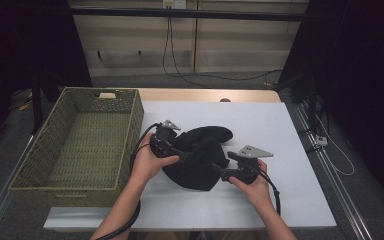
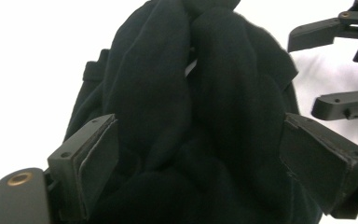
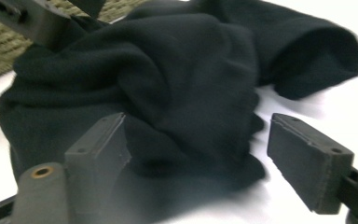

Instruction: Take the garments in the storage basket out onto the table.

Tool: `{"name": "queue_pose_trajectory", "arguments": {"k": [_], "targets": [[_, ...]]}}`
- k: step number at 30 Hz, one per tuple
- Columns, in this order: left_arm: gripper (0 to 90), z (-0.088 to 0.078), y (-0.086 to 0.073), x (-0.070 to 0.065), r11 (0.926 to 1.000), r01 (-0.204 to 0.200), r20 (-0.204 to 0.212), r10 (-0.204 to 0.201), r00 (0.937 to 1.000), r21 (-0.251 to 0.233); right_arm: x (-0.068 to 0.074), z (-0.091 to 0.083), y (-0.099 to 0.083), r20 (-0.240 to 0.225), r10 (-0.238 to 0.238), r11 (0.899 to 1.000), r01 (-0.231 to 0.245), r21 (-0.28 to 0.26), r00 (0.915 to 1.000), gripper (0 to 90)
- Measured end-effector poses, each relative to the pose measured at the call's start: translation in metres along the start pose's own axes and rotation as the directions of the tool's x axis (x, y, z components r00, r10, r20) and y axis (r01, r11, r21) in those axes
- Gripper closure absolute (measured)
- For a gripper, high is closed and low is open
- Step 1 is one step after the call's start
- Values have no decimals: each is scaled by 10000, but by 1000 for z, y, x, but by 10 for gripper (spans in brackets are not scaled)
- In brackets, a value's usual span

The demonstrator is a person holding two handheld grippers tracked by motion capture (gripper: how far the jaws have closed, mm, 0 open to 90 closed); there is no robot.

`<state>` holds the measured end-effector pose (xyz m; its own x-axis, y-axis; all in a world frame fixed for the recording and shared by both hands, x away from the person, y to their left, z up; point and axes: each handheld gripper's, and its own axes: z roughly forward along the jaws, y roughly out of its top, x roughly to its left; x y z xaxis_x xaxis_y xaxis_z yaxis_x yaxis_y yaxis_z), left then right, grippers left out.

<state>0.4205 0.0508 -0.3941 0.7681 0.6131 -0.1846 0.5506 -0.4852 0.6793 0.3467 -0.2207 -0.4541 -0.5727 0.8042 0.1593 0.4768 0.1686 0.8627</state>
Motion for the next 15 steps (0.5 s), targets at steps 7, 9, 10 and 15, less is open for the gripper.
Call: {"name": "queue_pose_trajectory", "arguments": {"k": [7,9,10,15], "targets": [[129,-4,-6,4,9996,157,-324,-164,9993,-214,4,20,5,-327,186,9990,-172,415,9993,467],[129,-5,-9,6,9992,299,-439,-311,9986,-273,7,22,5,-840,-43,9984,90,560,9965,676],[129,-5,-10,6,9993,287,-477,-298,9984,-247,8,22,5,-1021,-53,9981,116,609,9948,745],[133,-11,-14,7,9986,378,-541,-398,9977,-376,19,18,1,-1922,72,9962,96,864,9813,864]]}}
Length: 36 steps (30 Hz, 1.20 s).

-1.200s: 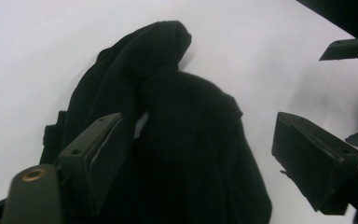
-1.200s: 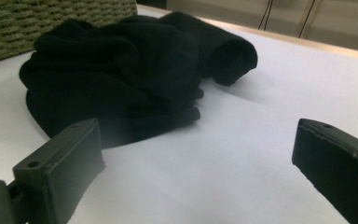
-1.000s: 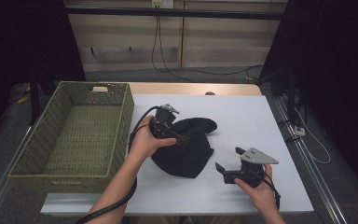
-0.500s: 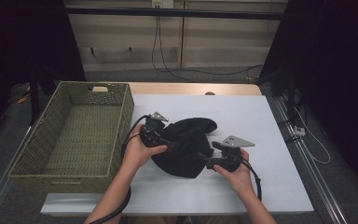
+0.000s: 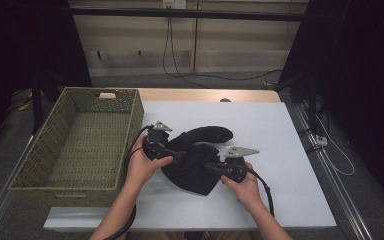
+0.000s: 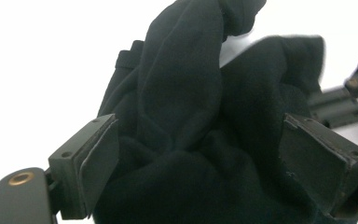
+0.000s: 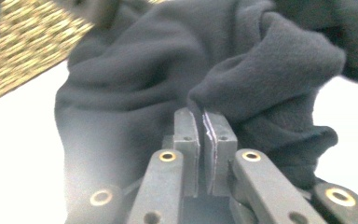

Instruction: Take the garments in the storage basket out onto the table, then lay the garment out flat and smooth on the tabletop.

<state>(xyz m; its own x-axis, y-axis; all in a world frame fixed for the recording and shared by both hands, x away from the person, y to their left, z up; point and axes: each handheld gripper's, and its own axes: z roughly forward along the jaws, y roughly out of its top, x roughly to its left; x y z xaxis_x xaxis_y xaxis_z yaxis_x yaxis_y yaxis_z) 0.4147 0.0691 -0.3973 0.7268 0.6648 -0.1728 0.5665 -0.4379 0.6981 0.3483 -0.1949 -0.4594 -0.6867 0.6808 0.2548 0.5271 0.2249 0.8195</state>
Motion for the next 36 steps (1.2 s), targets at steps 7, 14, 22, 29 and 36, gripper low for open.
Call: {"name": "queue_pose_trajectory", "arguments": {"k": [7,14,22,29,36], "targets": [[132,1,-1,2,10000,53,6,-53,10000,-55,22,-21,-15,-364,-241,9989,255,405,9990,866],[134,10,3,4,9999,41,3,-41,10000,-116,29,-39,-26,-601,-127,9980,164,604,9981,865],[152,21,9,12,9999,39,-238,-43,9997,-161,20,-56,-26,268,368,9993,-369,48,9990,447],[291,28,12,19,9996,133,-215,-138,9997,-242,9,-64,-24,904,672,9969,-632,-465,9936,287],[504,28,9,20,9998,152,-116,-154,9998,-98,3,-67,-20,1305,881,9939,-784,-779,9875,212]]}}
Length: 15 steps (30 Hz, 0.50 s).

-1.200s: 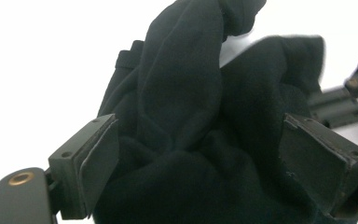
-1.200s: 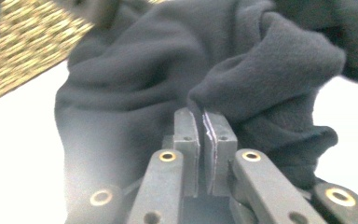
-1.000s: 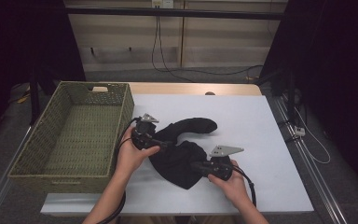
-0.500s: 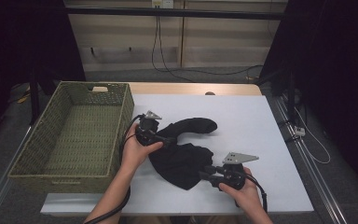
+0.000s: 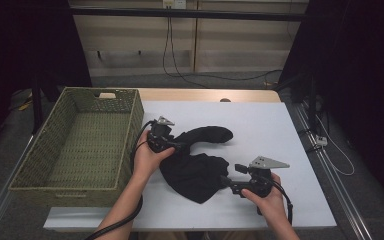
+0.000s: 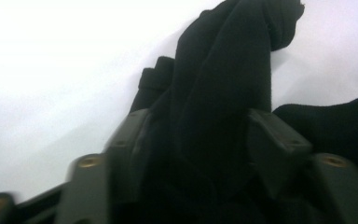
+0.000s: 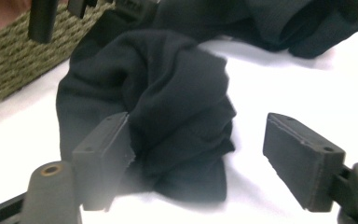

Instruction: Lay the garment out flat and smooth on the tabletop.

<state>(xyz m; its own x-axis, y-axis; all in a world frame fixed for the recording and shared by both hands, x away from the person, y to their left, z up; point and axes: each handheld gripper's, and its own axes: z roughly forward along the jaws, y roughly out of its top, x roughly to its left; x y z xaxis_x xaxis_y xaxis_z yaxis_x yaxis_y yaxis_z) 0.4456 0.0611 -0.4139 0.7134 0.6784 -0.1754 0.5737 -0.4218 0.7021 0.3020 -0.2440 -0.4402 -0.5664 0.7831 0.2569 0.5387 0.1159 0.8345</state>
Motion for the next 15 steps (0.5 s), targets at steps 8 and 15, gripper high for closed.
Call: {"name": "queue_pose_trajectory", "arguments": {"k": [8,15], "targets": [[728,2,-4,6,9994,232,-54,-230,9997,254,-8,-3,7,381,323,9985,-305,-462,9988,200],[845,7,-9,12,9978,485,120,-491,9987,443,-12,7,18,613,238,9976,-197,-669,9978,222]]}}
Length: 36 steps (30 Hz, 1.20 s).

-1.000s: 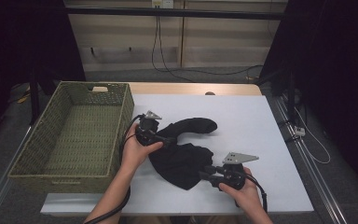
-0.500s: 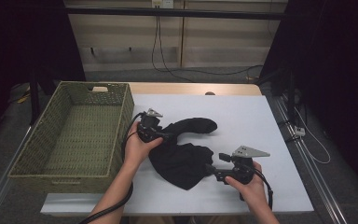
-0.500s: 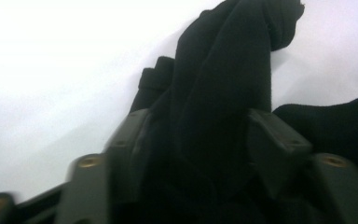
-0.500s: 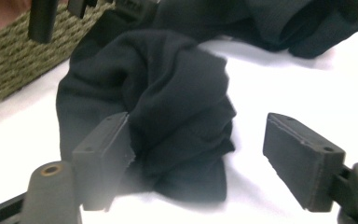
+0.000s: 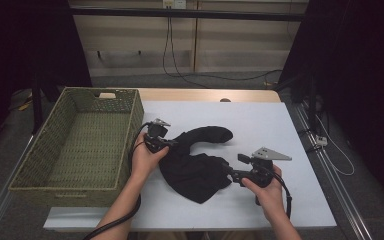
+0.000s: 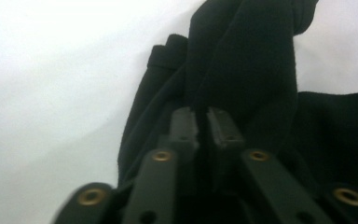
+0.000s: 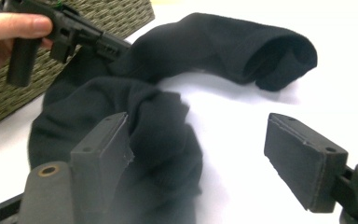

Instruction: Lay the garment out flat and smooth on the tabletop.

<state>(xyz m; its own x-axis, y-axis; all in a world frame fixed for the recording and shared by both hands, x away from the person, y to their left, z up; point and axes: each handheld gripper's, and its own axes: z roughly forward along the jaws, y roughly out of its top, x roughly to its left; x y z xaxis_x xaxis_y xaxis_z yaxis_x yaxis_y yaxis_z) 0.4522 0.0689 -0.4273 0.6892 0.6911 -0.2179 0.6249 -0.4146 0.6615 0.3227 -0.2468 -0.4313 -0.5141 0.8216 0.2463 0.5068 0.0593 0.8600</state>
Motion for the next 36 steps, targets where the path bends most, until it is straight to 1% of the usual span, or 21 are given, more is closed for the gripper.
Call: {"name": "queue_pose_trajectory", "arguments": {"k": [3,5,7,8,9,10,11,12,14,15,17,18,19,21,25,27,29,31,32,33,36], "targets": [[891,1,1,-2,9999,26,-122,-25,9999,152,-1,8,7,-80,-179,9998,179,-20,9998,229],[896,1,2,-2,9998,115,-92,-114,9999,160,-1,17,9,-351,-221,9998,222,17,9991,226],[897,1,2,-1,9997,179,-109,-177,9998,191,2,27,8,-627,-324,9988,346,342,9975,238],[898,1,2,-1,9995,253,-134,-250,9996,208,5,32,7,-755,-381,9974,425,578,9964,274],[898,1,2,-1,9995,259,-143,-256,9996,205,7,36,4,-936,-415,9948,499,893,9947,343],[898,1,2,-1,9994,304,-161,-301,9994,171,9,39,1,-1036,-400,9939,502,980,9938,381],[899,0,2,-2,9992,336,-256,-331,9991,203,10,41,-2,-1280,-313,9938,445,1017,9913,419],[899,0,2,-2,9992,334,-302,-327,9990,214,13,42,-4,-1641,-240,9921,437,1173,9862,488],[899,-2,3,-3,9989,439,-438,-431,9981,175,16,41,-7,-1703,-339,9909,553,1229,9848,562],[899,-2,4,-3,9985,520,-494,-512,9975,163,18,40,-9,-1810,-361,9909,587,1212,9828,626],[900,-3,4,-1,9975,690,-649,-679,9956,141,20,37,-13,-2141,-282,9913,548,1197,9764,694],[900,-5,5,0,9971,744,-720,-734,9947,124,20,36,-15,-2185,-313,9909,589,1207,9753,709],[900,-7,6,1,9965,837,-922,-825,9923,89,20,34,-16,-2261,-298,9909,585,1211,9736,713],[900,-10,7,5,9947,1031,-966,-1021,9901,56,19,32,-19,-2421,-198,9915,501,1198,9701,727],[899,-14,9,7,9932,1161,-1123,-1148,9870,47,21,27,-21,-2607,-257,9911,587,1194,9651,736],[893,-14,9,7,9939,1100,-1038,-1087,9886,67,22,25,-21,-2777,-292,9909,643,1183,9602,738],[835,-13,11,5,9940,1094,-957,-1084,9895,47,24,23,-21,-2784,-294,9913,638,1153,9600,737],[720,-13,14,3,9917,1281,-508,-1283,9904,-71,27,22,-22,-2803,-353,9910,699,1144,9593,737],[650,-13,17,1,9939,1099,-540,-1101,9925,-64,28,23,-22,-2791,-391,9909,733,1130,9595,736],[586,-12,19,0,9943,1061,-514,-1065,9930,-112,29,23,-22,-2797,-443,9908,780,1103,9591,735],[433,-8,29,-5,9963,839,-253,-844,9961,-190,29,23,-21,-2811,-433,9911,767,1090,9587,733]]}}
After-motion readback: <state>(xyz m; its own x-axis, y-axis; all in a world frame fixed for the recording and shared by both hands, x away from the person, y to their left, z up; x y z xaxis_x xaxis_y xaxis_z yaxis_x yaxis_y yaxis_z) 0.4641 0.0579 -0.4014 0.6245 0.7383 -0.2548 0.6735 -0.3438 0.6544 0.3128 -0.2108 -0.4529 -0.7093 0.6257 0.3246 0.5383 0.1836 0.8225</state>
